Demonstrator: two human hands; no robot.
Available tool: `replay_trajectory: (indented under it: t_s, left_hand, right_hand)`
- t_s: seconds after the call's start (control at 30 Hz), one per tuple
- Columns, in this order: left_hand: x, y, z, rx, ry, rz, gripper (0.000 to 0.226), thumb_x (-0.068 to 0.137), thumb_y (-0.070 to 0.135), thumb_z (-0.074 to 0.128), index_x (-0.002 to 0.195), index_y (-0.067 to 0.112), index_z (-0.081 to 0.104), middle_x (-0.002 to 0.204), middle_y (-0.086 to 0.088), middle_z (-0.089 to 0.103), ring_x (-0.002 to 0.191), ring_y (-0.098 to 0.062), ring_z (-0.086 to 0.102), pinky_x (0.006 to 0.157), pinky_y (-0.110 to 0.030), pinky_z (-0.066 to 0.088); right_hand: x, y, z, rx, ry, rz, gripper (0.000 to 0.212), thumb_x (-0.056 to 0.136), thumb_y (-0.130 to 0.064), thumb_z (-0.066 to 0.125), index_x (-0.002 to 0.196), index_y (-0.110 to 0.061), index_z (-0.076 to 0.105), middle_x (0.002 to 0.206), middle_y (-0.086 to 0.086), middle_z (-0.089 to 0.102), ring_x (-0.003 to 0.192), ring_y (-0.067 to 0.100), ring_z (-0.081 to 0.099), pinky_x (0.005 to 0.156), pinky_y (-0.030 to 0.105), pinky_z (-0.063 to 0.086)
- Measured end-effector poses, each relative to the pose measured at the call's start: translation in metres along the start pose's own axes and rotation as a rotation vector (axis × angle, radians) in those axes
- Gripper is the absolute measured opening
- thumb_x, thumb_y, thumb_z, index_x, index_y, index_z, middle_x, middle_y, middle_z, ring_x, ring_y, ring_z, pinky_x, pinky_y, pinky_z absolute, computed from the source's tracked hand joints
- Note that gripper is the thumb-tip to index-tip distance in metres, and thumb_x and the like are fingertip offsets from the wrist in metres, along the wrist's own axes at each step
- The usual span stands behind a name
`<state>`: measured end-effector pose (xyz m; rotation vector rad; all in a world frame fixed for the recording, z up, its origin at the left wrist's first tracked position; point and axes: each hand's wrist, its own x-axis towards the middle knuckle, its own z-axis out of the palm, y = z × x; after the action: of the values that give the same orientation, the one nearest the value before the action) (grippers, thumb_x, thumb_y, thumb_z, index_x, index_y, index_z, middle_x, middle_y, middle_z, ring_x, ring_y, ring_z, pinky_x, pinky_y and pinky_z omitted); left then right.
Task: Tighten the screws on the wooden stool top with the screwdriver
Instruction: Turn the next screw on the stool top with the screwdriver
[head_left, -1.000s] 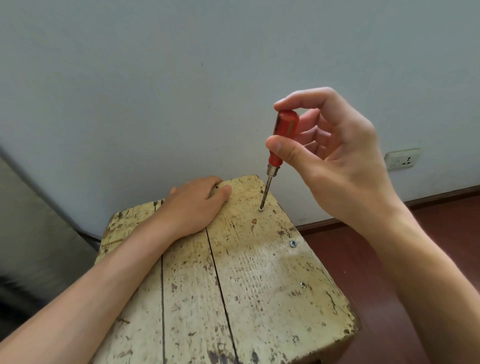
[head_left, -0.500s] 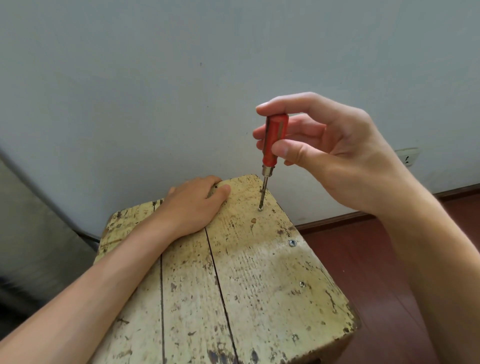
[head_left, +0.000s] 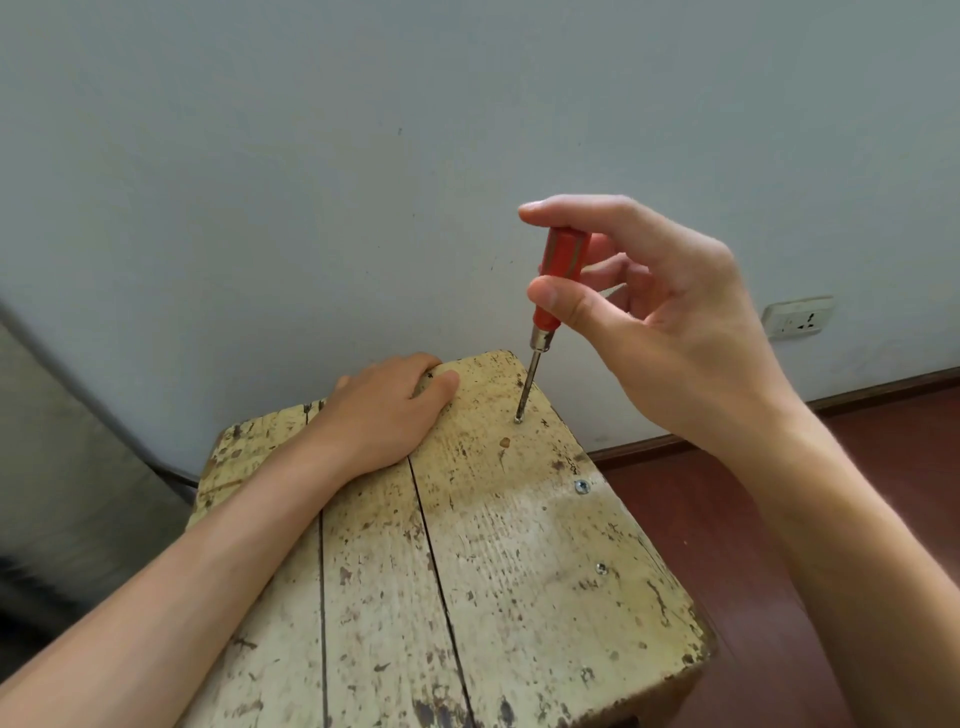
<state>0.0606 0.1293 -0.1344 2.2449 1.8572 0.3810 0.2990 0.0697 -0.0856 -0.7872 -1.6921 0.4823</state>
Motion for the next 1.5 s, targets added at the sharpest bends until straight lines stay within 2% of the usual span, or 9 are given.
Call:
replay_trajectory:
  t_s: [0.17, 0.3, 0.5, 0.7, 0.97, 1.07, 1.23, 1.33, 1.5]
  left_hand:
    - [0.0, -0.001, 0.001, -0.004, -0.004, 0.003, 0.045, 0.103, 0.059, 0.029, 0.126, 0.032, 0.058, 0.117, 0.011, 0.064, 0.113, -0.018, 0.057, 0.106, -0.051, 0.038]
    - [0.002, -0.003, 0.001, 0.0, -0.007, 0.001, 0.049, 0.102, 0.06, 0.029, 0.132, 0.032, 0.055, 0.124, 0.01, 0.062, 0.118, -0.018, 0.055, 0.107, -0.051, 0.038]
    - [0.002, -0.003, 0.002, -0.002, -0.002, 0.01, 0.047, 0.103, 0.06, 0.029, 0.128, 0.033, 0.057, 0.117, 0.011, 0.064, 0.114, -0.018, 0.057, 0.106, -0.05, 0.039]
    - [0.002, -0.002, 0.001, -0.005, 0.003, 0.01, 0.044, 0.103, 0.058, 0.03, 0.124, 0.032, 0.058, 0.112, 0.012, 0.064, 0.109, -0.017, 0.058, 0.104, -0.05, 0.04]
    - [0.001, -0.003, 0.003, 0.003, 0.011, 0.015, 0.043, 0.103, 0.058, 0.029, 0.121, 0.033, 0.059, 0.112, 0.013, 0.064, 0.11, -0.016, 0.057, 0.105, -0.051, 0.039]
    - [0.003, -0.005, 0.003, 0.007, 0.007, 0.013, 0.046, 0.103, 0.06, 0.028, 0.126, 0.033, 0.058, 0.114, 0.013, 0.064, 0.112, -0.016, 0.057, 0.105, -0.05, 0.038]
    - [0.004, -0.007, 0.004, 0.008, 0.003, 0.016, 0.05, 0.102, 0.062, 0.028, 0.132, 0.033, 0.055, 0.117, 0.013, 0.063, 0.113, -0.016, 0.057, 0.105, -0.049, 0.039]
    - [0.004, -0.007, 0.003, 0.007, 0.006, 0.016, 0.05, 0.102, 0.062, 0.028, 0.132, 0.033, 0.056, 0.117, 0.014, 0.063, 0.115, -0.017, 0.057, 0.105, -0.049, 0.039]
    - [0.003, -0.006, 0.003, 0.005, -0.001, 0.01, 0.05, 0.102, 0.062, 0.028, 0.13, 0.033, 0.056, 0.12, 0.012, 0.063, 0.116, -0.018, 0.056, 0.107, -0.051, 0.037]
  right_hand:
    - [0.003, 0.002, -0.014, 0.129, -0.163, -0.025, 0.042, 0.104, 0.004, 0.063, 0.139, -0.02, 0.063, 0.12, 0.012, 0.076, 0.123, 0.016, 0.073, 0.1, 0.038, 0.06]
    - [0.005, 0.001, -0.017, 0.177, -0.172, -0.025, 0.044, 0.1, 0.008, 0.066, 0.137, -0.017, 0.064, 0.12, 0.016, 0.076, 0.111, 0.018, 0.077, 0.091, 0.02, 0.058]
    - [0.005, 0.002, -0.014, 0.193, -0.081, -0.032, 0.037, 0.094, 0.003, 0.076, 0.124, -0.018, 0.071, 0.107, 0.013, 0.079, 0.099, 0.022, 0.081, 0.092, 0.036, 0.065]
    - [0.005, 0.001, 0.005, 0.071, 0.044, -0.075, 0.031, 0.091, -0.01, 0.085, 0.119, -0.018, 0.073, 0.092, 0.004, 0.078, 0.08, 0.018, 0.081, 0.074, 0.057, 0.058]
    - [0.005, 0.003, -0.002, 0.061, -0.053, -0.05, 0.032, 0.101, -0.006, 0.073, 0.129, -0.022, 0.071, 0.1, 0.005, 0.076, 0.092, 0.022, 0.08, 0.081, 0.057, 0.059]
    - [0.007, 0.005, -0.016, 0.131, -0.184, -0.025, 0.04, 0.104, 0.004, 0.063, 0.138, -0.017, 0.064, 0.117, 0.015, 0.076, 0.112, 0.02, 0.077, 0.099, 0.039, 0.061]
    - [0.01, 0.007, -0.019, 0.199, -0.186, -0.002, 0.042, 0.101, 0.01, 0.064, 0.136, -0.012, 0.064, 0.119, 0.019, 0.076, 0.11, 0.017, 0.078, 0.09, 0.02, 0.058]
    - [0.01, 0.008, -0.016, 0.205, -0.128, -0.006, 0.037, 0.1, 0.008, 0.068, 0.13, -0.013, 0.066, 0.113, 0.019, 0.077, 0.105, 0.018, 0.079, 0.089, 0.023, 0.061]
    - [0.008, 0.008, -0.005, 0.167, -0.029, -0.032, 0.032, 0.095, 0.0, 0.078, 0.121, -0.013, 0.067, 0.095, 0.011, 0.075, 0.086, 0.022, 0.08, 0.087, 0.047, 0.065]
